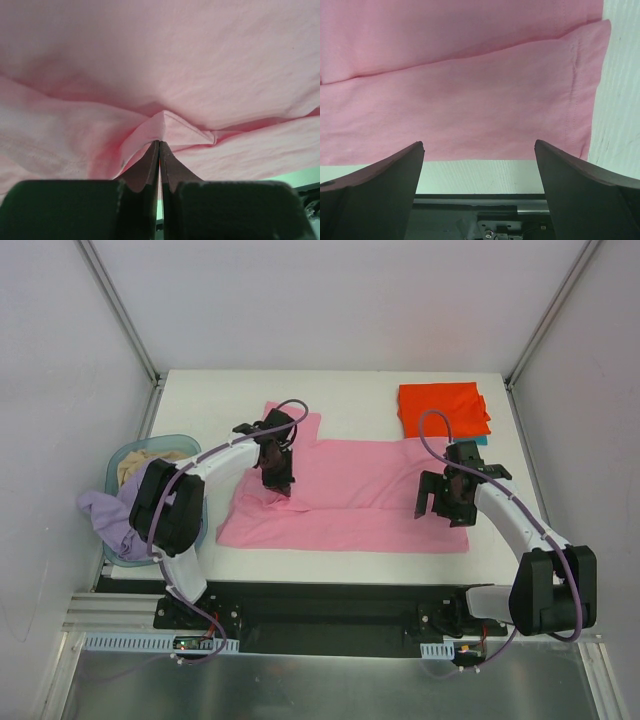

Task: Fold and stack the t-shirts
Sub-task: Fold the tshirt

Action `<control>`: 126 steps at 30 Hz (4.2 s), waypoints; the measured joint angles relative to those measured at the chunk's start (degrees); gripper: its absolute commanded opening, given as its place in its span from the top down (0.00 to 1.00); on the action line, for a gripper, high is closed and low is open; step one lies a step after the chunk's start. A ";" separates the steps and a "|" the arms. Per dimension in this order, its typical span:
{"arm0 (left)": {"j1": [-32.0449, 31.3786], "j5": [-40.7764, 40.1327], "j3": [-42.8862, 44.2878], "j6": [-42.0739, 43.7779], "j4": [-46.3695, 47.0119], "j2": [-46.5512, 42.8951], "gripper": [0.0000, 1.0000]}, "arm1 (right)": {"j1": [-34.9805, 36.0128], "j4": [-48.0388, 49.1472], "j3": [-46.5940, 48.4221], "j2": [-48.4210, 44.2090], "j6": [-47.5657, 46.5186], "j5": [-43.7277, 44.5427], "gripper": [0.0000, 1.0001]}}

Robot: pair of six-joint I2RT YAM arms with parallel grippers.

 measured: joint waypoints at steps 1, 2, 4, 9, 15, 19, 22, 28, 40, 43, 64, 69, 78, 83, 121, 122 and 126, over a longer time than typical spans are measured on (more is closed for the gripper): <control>0.00 0.20 0.74 1.14 0.00 0.85 1.00 | -0.04 0.00 0.00 0.00 0.00 0.04 0.03; 0.00 0.42 1.62 2.21 -0.13 1.73 1.00 | -0.09 0.00 0.00 0.00 0.00 0.09 0.03; -0.02 1.46 3.37 4.72 -0.35 3.45 1.00 | -0.20 -0.02 0.00 0.00 0.00 0.22 0.03; -0.11 3.98 8.31 11.93 -0.61 7.50 1.00 | -0.52 -0.04 0.00 0.00 -0.13 0.44 0.03; -0.15 7.28 12.57 18.40 -0.70 10.40 1.00 | -1.09 -0.09 0.00 0.00 -0.15 0.46 0.03; -0.15 7.98 14.80 22.25 -0.76 12.68 1.00 | -1.36 -0.13 0.00 0.00 -0.15 1.07 0.03; -0.13 8.98 16.02 25.09 -1.40 14.53 0.94 | -1.46 -0.15 0.00 0.00 -0.15 1.60 0.03; -0.48 10.34 19.91 30.56 -2.89 17.44 0.90 | -1.62 -0.17 0.00 -0.04 -0.15 2.38 0.03; -0.50 10.88 25.20 31.78 -5.22 18.62 0.01 | -1.70 -0.68 0.00 -2.16 -0.17 2.71 0.03; -0.50 11.04 21.59 28.20 -4.90 14.49 0.01 | -1.70 -0.63 0.00 -2.14 -0.24 1.99 0.03; 0.46 2.56 -9.64 10.82 7.06 -5.66 0.01 | -1.73 0.09 0.02 1.27 -0.44 -3.98 0.03; 6.27 2.71 3.72 11.52 9.64 5.31 0.01 | -1.73 0.11 0.02 1.25 -0.46 -3.72 0.03; 11.96 5.29 16.55 11.87 13.00 13.51 0.01 | -1.73 -0.15 0.44 -0.52 -0.57 -1.55 0.03; 11.41 5.40 11.32 11.80 12.85 9.01 0.01 | -1.70 0.11 0.44 -1.70 -0.68 -2.73 0.03; 1.75 12.26 9.31 4.11 12.61 12.90 0.01 | 1.68 -1.11 0.57 -5.33 -1.68 -1.05 0.03; 1.73 12.33 9.84 4.11 12.68 13.25 0.01 | 1.68 -1.14 0.57 -5.33 -1.68 -0.92 0.03; 1.73 12.46 11.52 4.02 12.68 14.40 0.01 | 1.68 -1.18 0.57 -5.33 -1.68 -0.61 0.03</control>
